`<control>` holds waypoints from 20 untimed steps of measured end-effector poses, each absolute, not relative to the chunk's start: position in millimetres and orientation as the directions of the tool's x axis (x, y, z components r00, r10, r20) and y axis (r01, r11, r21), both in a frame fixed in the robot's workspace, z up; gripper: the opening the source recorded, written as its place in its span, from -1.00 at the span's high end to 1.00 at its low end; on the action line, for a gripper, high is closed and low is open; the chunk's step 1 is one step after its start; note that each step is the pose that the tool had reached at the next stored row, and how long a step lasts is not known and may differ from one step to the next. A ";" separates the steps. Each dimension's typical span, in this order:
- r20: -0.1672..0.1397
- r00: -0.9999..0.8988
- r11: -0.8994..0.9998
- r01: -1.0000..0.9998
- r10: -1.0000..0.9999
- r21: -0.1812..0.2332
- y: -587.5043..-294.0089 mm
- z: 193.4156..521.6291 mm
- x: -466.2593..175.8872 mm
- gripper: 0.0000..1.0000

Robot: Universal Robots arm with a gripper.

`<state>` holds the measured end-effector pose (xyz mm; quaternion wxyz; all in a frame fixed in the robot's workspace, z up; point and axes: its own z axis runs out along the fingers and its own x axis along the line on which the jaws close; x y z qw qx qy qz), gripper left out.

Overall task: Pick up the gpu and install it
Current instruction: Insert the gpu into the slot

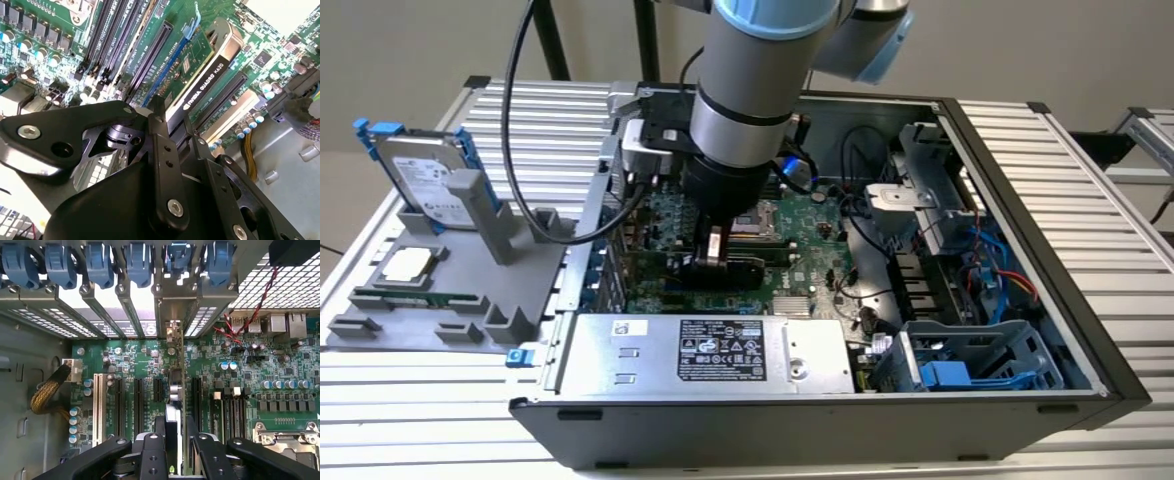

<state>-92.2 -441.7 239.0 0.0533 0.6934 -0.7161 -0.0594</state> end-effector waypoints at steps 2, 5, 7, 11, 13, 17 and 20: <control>-0.006 -0.033 0.031 -0.987 -0.999 0.158 -441.7 238.1 -92.1 1.00; -0.006 -0.032 0.031 -0.987 -0.999 0.159 -441.7 237.9 -92.0 1.00; -0.009 -0.032 0.030 -0.987 -0.999 0.157 -441.3 236.6 -91.7 1.00; -0.007 -0.032 0.031 -0.987 -0.999 0.158 -441.6 237.0 -92.0 -1.00; -0.006 -0.032 0.031 -0.987 -0.999 0.159 -441.7 239.1 -91.9 -1.00; -0.006 -0.033 0.031 -0.987 -0.999 0.159 -441.6 257.1 -91.9 -1.00; -0.006 -0.032 0.031 -0.987 -0.999 0.159 -441.6 270.8 -91.8 -1.00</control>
